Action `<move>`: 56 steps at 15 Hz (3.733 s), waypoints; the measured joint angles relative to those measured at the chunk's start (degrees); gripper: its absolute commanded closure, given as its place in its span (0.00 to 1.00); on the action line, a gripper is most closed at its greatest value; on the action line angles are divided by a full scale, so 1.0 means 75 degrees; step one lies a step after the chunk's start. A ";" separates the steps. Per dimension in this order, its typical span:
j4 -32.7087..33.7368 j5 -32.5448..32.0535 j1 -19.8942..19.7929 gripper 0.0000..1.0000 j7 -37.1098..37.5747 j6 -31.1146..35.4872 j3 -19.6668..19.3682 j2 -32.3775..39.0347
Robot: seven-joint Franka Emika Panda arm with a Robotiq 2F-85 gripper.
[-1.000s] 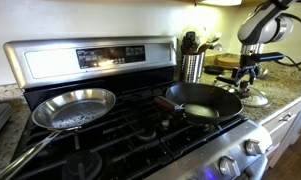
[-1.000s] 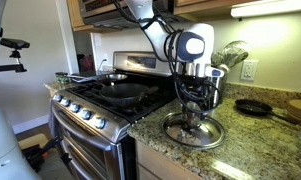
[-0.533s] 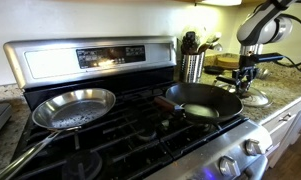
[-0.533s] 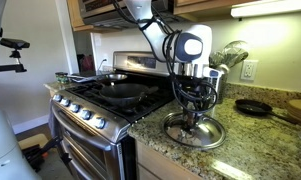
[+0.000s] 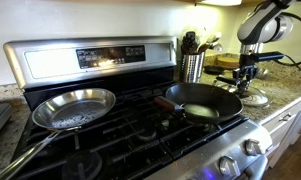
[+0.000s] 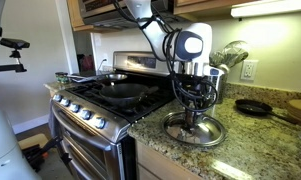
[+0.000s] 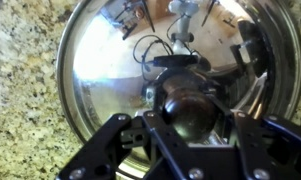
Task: Pick the lid on the counter and put it on the black pan
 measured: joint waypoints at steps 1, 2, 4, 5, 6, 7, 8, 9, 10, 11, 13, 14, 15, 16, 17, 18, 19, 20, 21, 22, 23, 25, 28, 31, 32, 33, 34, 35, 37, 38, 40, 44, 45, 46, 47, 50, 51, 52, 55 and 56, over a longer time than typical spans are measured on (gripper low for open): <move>-0.0003 -0.0072 0.0022 0.81 0.0084 -0.0003 -0.0014 -0.0020; -0.0009 -0.0143 0.0047 0.81 0.0143 -0.0006 -0.0033 -0.0047; -0.0034 -0.0284 0.0061 0.81 0.0207 -0.0019 -0.0053 -0.0143; -0.0069 -0.0371 0.0061 0.81 0.0249 -0.0042 -0.0065 -0.0244; -0.0107 -0.0447 0.0061 0.81 0.0272 -0.0079 -0.0080 -0.0359; -0.0161 -0.0521 0.0061 0.81 0.0293 -0.0126 -0.0095 -0.0506; -0.0227 -0.0582 0.0061 0.81 0.0303 -0.0162 -0.0110 -0.0671; -0.0311 -0.0644 0.0061 0.81 0.0308 -0.0187 -0.0125 -0.0856; -0.0401 -0.0684 0.0061 0.81 0.0308 -0.0203 -0.0135 -0.1050; -0.0500 -0.0717 0.0061 0.81 0.0308 -0.0209 -0.0140 -0.1255; -0.0702 -0.0775 0.0064 0.81 0.0309 -0.0215 -0.0140 -0.1698; -0.0797 -0.0805 0.0070 0.81 0.0309 -0.0220 -0.0139 -0.1939; -0.0889 -0.0835 0.0081 0.81 0.0308 -0.0228 -0.0137 -0.2189; -0.0977 -0.0879 0.0098 0.81 0.0308 -0.0246 -0.0132 -0.2438; -0.1060 -0.0943 0.0131 0.81 0.0308 -0.0280 -0.0126 -0.2688; -0.1132 -0.1003 0.0161 0.81 0.0308 -0.0314 -0.0104 -0.2919; -0.1199 -0.1058 0.0188 0.81 0.0308 -0.0347 -0.0066 -0.3147; -0.1266 -0.1097 0.0231 0.81 0.0308 -0.0374 -0.0026 -0.3369; -0.1328 -0.1104 0.0281 0.81 0.0308 -0.0401 0.0029 -0.3574; -0.1376 -0.1104 0.0338 0.81 0.0308 -0.0436 0.0096 -0.3734; -0.1420 -0.1104 0.0405 0.81 0.0308 -0.0465 0.0188 -0.3876; -0.1493 -0.1104 0.0576 0.81 0.0309 -0.0483 0.0399 -0.4048; -0.1507 -0.1101 0.0905 0.81 0.0313 -0.0489 0.0756 -0.4094; -0.1503 -0.1102 0.1225 0.81 0.0313 -0.0751 0.1101 -0.4203; -0.1502 -0.1101 0.1328 0.81 0.0313 -0.0877 0.1218 -0.4250; -0.1498 -0.1100 0.1431 0.81 0.0313 -0.0975 0.1334 -0.4275; -0.1496 -0.1097 0.1541 0.81 0.0313 -0.1041 0.1443 -0.4280; -0.1497 -0.1081 0.1655 0.81 0.0291 -0.1072 0.1550 -0.4279; -0.1507 -0.1066 0.1889 0.81 0.0251 -0.1075 0.1759 -0.4223; -0.1519 -0.1053 0.1997 0.81 0.0217 -0.1075 0.1855 -0.4171; -0.1536 -0.0928 0.2191 0.81 -0.0021 -0.1050 0.1997 -0.4026; -0.1564 -0.0627 0.2452 0.81 -0.0670 -0.0967 0.2165 -0.3648; -0.1576 -0.0526 0.2484 0.81 -0.0870 -0.0912 0.2189 -0.3554; -0.1589 -0.0422 0.2502 0.81 -0.1069 -0.0854 0.2212 -0.3473; -0.1598 -0.0304 0.2518 0.81 -0.1282 -0.0798 0.2228 -0.3390; -0.1611 -0.0018 0.2528 0.81 -0.1794 -0.0720 0.2269 -0.3201; -0.1617 0.0058 0.2529 0.81 -0.1926 -0.0719 0.2277 -0.3155; -0.1624 0.0164 0.2530 0.81 -0.2083 -0.0719 0.2285 -0.3113; -0.1664 0.0427 0.2530 0.81 -0.2463 -0.0719 0.2323 -0.2990; -0.1686 0.0461 0.2530 0.81 -0.2533 -0.0719 0.2341 -0.2959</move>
